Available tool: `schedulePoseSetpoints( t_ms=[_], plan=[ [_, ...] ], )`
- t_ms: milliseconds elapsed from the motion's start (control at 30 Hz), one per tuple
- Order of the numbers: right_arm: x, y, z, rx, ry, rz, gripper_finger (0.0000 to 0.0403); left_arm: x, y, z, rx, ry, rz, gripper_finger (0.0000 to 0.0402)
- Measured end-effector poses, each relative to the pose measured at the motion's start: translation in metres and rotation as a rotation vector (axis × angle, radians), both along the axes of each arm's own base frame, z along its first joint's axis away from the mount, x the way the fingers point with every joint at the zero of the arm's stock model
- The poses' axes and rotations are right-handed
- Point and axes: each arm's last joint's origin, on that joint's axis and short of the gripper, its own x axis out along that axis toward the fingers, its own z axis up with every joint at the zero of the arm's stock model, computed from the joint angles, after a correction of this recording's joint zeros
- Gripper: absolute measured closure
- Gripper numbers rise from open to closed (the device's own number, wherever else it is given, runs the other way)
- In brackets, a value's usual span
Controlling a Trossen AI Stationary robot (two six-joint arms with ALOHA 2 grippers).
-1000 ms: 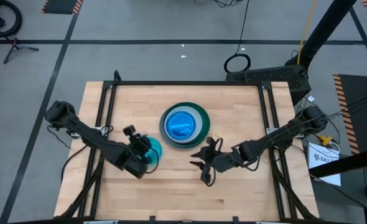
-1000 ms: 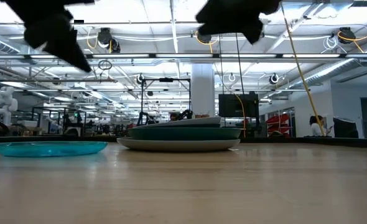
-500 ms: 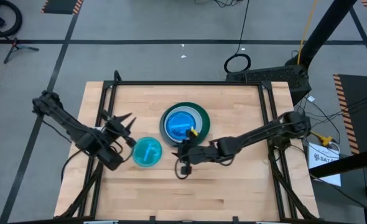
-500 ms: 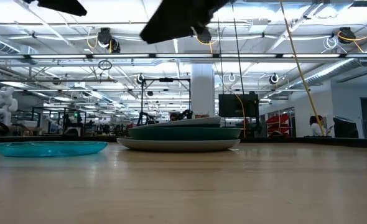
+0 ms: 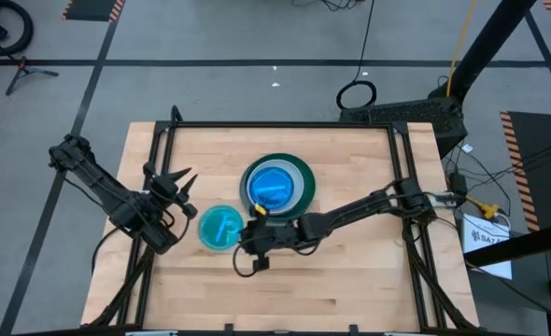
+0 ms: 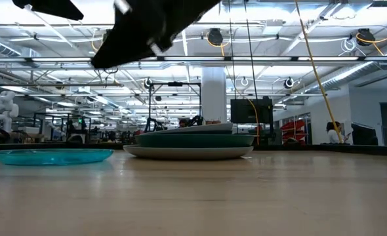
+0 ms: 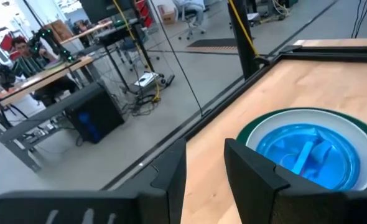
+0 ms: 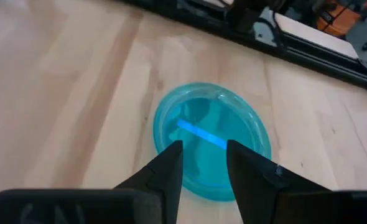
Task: Stack plastic plates
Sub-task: Stack the blue transparent plate on top of the blue transparent plate
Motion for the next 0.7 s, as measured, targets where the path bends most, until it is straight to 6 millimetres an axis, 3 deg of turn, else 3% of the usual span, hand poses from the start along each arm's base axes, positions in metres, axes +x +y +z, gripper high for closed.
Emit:
schedulePoseSetpoints(
  t_ms=[367,700],
  plan=[
    [0.042,-0.001,-0.053,-0.132,0.076,0.091,0.0287,0.000,0.000,-0.001,0.018,0.040,-0.009,0.0284],
    [0.068,-0.007,-0.054,-0.095,0.125,0.125,0.0246,0.000,0.000,-0.001,0.019,0.043,-0.010,0.0284]
  ],
)
